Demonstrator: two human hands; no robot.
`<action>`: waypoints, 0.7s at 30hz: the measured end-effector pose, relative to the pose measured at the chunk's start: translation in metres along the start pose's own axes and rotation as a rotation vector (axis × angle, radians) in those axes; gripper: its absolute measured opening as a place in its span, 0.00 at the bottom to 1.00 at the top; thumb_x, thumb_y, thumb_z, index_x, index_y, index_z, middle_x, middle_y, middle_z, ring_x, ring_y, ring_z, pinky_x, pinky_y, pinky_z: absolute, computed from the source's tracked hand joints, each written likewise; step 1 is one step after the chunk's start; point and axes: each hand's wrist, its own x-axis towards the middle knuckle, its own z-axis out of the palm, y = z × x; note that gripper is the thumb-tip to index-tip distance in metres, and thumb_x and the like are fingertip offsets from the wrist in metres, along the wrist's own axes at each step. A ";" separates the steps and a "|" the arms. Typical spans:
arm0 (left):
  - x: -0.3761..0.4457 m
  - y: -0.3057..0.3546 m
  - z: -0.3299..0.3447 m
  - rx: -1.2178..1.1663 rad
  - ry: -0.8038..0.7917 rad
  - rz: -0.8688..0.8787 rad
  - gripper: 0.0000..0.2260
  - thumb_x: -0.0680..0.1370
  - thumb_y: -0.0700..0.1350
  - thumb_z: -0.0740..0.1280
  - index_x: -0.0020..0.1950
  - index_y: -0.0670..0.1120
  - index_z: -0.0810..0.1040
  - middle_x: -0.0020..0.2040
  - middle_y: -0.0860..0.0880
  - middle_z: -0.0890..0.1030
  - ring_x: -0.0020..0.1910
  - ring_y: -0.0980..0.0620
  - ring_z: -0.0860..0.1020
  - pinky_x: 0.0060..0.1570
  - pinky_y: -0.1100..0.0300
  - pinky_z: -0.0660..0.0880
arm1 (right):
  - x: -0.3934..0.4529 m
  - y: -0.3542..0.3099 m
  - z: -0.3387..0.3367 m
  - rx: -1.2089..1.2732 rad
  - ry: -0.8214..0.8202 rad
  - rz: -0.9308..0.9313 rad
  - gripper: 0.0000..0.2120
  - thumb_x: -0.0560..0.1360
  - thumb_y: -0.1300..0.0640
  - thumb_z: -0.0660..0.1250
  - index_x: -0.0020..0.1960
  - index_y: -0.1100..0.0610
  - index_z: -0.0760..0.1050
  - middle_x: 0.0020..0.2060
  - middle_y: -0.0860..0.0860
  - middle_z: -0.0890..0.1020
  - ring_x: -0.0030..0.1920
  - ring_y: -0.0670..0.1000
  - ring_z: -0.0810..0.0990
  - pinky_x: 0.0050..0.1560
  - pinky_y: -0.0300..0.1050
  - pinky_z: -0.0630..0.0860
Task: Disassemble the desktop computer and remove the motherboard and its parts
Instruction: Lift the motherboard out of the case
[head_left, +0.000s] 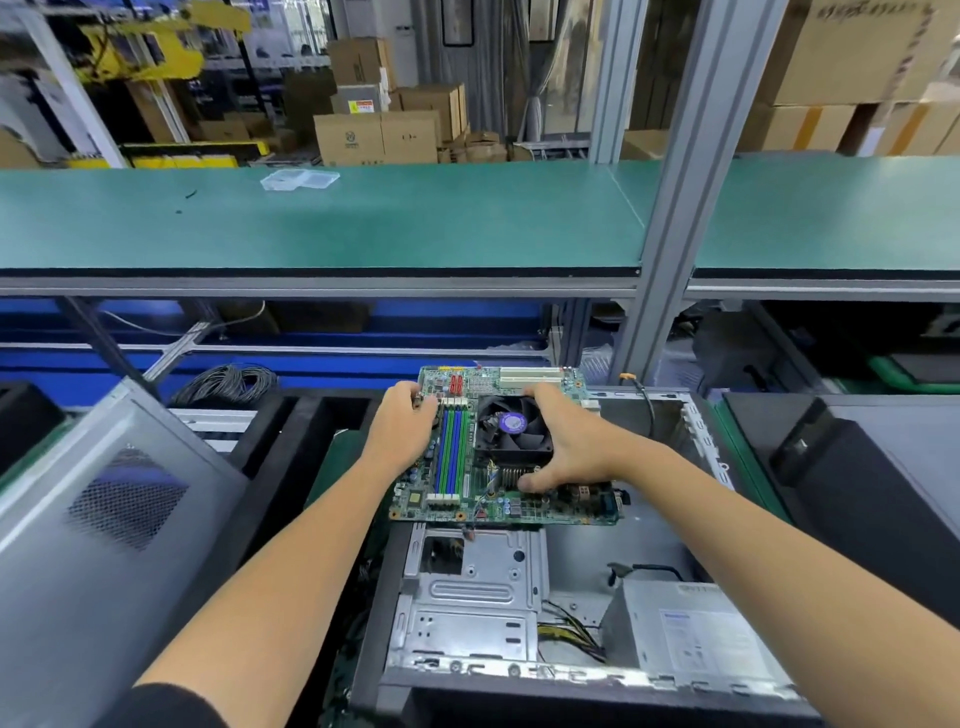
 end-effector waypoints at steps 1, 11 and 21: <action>-0.002 0.001 0.000 -0.008 -0.007 0.000 0.20 0.81 0.50 0.59 0.72 0.43 0.66 0.70 0.44 0.69 0.66 0.47 0.70 0.62 0.55 0.65 | 0.000 0.000 0.000 -0.002 -0.003 -0.001 0.52 0.63 0.43 0.80 0.74 0.53 0.51 0.64 0.47 0.64 0.60 0.48 0.67 0.57 0.40 0.67; -0.017 0.010 -0.003 0.033 -0.001 0.023 0.22 0.82 0.48 0.58 0.74 0.41 0.62 0.72 0.42 0.66 0.69 0.44 0.66 0.68 0.48 0.64 | -0.019 -0.008 -0.005 -0.119 0.006 -0.019 0.58 0.63 0.36 0.77 0.78 0.51 0.44 0.75 0.45 0.52 0.75 0.50 0.55 0.71 0.47 0.58; -0.068 0.019 0.000 0.226 0.202 0.189 0.11 0.79 0.48 0.61 0.59 0.45 0.72 0.58 0.46 0.72 0.57 0.45 0.70 0.56 0.49 0.64 | -0.060 -0.015 0.014 -0.192 0.137 -0.055 0.45 0.73 0.40 0.70 0.78 0.55 0.49 0.75 0.48 0.50 0.76 0.53 0.53 0.73 0.50 0.58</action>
